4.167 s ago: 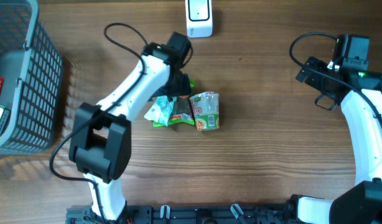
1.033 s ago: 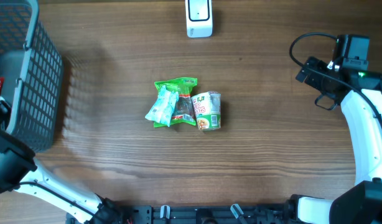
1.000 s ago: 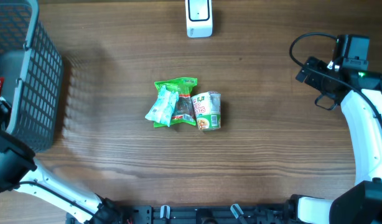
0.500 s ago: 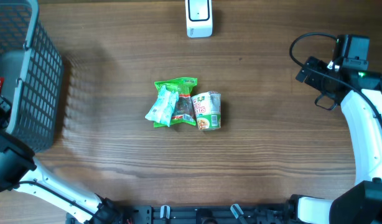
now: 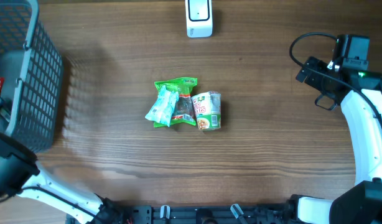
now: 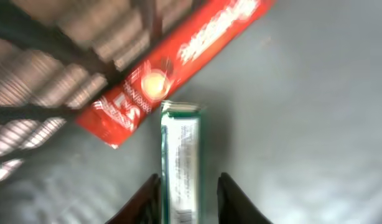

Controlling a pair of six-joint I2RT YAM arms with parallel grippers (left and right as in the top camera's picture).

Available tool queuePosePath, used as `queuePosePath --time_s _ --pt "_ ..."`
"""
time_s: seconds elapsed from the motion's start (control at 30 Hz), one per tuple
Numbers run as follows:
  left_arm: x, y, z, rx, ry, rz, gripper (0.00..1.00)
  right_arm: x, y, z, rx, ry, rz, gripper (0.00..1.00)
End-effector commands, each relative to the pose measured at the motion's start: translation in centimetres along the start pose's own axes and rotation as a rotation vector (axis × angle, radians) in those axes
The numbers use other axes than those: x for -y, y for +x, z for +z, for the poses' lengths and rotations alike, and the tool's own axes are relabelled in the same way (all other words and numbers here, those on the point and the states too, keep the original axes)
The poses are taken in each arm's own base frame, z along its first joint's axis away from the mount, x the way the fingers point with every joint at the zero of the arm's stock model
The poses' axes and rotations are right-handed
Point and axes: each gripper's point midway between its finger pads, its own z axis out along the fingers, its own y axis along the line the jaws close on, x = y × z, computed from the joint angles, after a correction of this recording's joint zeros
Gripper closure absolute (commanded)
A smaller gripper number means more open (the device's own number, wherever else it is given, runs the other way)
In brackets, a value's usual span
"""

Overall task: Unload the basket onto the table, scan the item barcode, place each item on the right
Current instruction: 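Grasp the green-and-white box with the left gripper and lift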

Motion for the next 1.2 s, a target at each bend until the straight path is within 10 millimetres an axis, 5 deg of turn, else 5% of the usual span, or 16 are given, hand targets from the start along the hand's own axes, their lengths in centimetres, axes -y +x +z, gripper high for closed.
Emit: queuePosePath --time_s 0.0,0.07,0.13,0.27,0.3,0.53,0.63,0.8,1.1,1.17 --pt "2.6 -3.3 -7.7 0.198 0.070 -0.003 0.86 -0.2 -0.8 -0.6 0.024 -0.007 -0.010 0.00" --pt "3.0 -4.0 -10.2 0.254 0.070 -0.003 0.79 -0.2 -0.8 -0.6 0.024 -0.007 -0.009 0.00" --pt "3.2 -4.1 -11.3 0.275 0.071 0.002 0.46 -0.2 -0.8 -0.6 0.024 -0.007 -0.009 0.00" --pt "3.1 -2.8 -9.9 0.207 0.067 -0.008 0.16 -0.2 -0.8 -0.6 0.024 -0.007 -0.010 0.00" --pt "3.0 -2.3 -9.0 0.180 0.066 -0.011 0.00 -0.2 -0.8 -0.6 0.024 -0.007 -0.009 0.00" --pt "2.3 0.8 -2.5 0.018 0.066 -0.027 0.00 -0.2 -0.8 -0.6 0.024 -0.007 -0.009 0.00" --pt "1.7 1.6 -0.8 -0.024 0.048 -0.037 0.27 -0.2 -0.8 -0.6 0.025 -0.007 -0.009 0.00" --pt "-0.2 2.7 1.4 -0.077 -0.048 -0.042 0.38 -0.2 -0.8 -0.6 0.024 -0.007 -0.009 0.00" --pt "-0.4 3.5 3.9 -0.114 -0.048 -0.049 0.45 -0.2 -0.8 -0.6 0.024 -0.007 -0.009 0.00" --pt "-0.5 3.9 4.5 -0.131 -0.049 -0.049 0.53 -0.2 -0.8 -0.6 0.025 -0.007 -0.009 0.00"
